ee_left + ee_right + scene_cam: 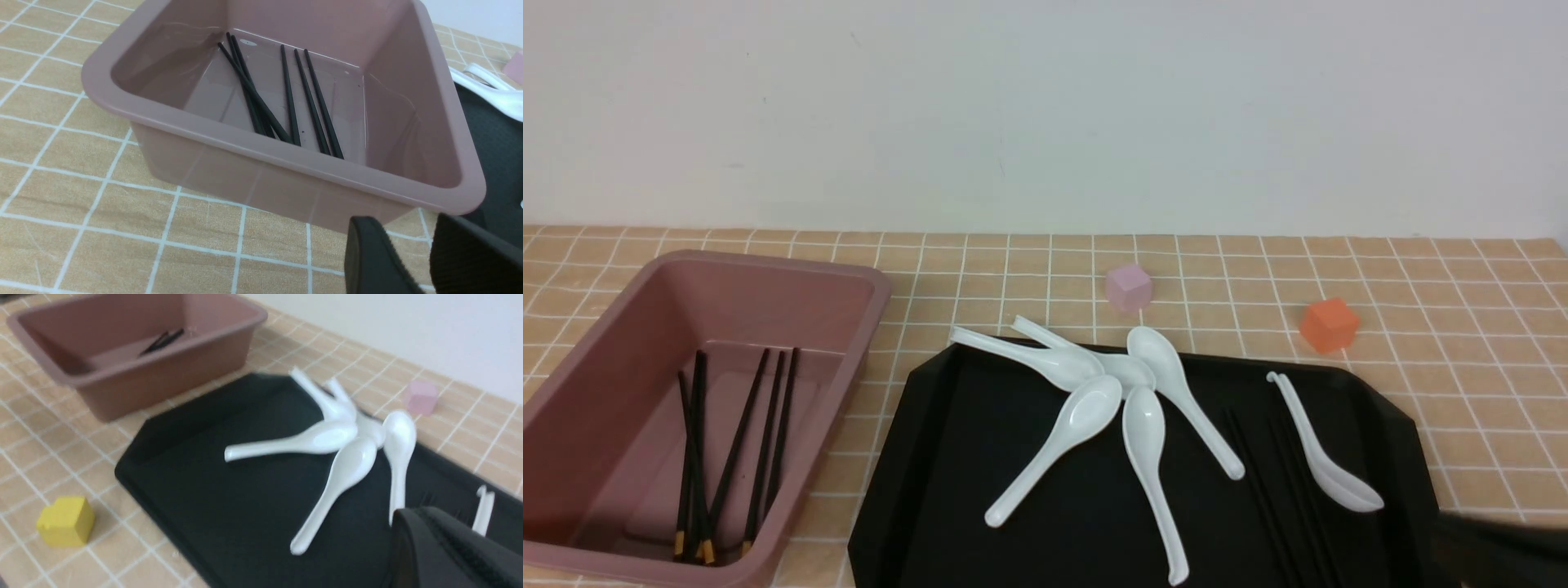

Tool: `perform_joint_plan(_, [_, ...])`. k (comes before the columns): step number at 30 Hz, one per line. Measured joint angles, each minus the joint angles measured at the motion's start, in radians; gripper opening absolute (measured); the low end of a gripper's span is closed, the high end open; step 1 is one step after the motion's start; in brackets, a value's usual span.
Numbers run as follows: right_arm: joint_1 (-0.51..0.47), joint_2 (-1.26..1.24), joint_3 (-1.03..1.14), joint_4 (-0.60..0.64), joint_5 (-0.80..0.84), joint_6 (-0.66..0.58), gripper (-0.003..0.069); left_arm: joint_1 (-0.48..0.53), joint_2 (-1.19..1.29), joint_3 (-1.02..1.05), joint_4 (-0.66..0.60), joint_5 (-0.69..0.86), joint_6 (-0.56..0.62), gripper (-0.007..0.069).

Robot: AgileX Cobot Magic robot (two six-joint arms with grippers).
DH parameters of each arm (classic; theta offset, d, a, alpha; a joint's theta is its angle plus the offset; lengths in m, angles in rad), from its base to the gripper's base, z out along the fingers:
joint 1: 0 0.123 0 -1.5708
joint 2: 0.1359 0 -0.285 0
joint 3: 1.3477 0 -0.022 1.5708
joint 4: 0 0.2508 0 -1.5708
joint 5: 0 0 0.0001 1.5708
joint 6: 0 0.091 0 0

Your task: On brown tablecloth take chopsticks from black tray and put them in box.

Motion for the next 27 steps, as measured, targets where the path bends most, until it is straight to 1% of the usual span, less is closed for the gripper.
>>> perform_joint_plan(12, [0.0, 0.0, 0.128, -0.002, -0.006, 0.0, 0.0017, 0.0, 0.0, 0.0, 0.0, 0.0, 0.0, 0.0238])
perform_joint_plan(22, [0.0, -0.033, 0.136, -0.002, -0.018, 0.001, 0.0032, 0.0, 0.0, 0.0, 0.0, 0.0, 0.0, 0.0238])
perform_joint_plan(24, [-0.011, -0.067, 0.136, -0.001, -0.018, 0.001, 0.0034, 0.0, 0.0, 0.0, 0.0, 0.0, 0.0, 0.0238])
perform_joint_plan(26, [-0.056, -0.116, 0.136, 0.001, -0.01, 0.001, 0.0036, 0.0, 0.0, 0.0, 0.0, 0.0, 0.0, 0.0238])
perform_joint_plan(27, [-0.063, -0.121, 0.136, 0.001, -0.01, 0.001, 0.0036, 0.0, 0.0, 0.0, 0.0, 0.0, 0.0, 0.0238])
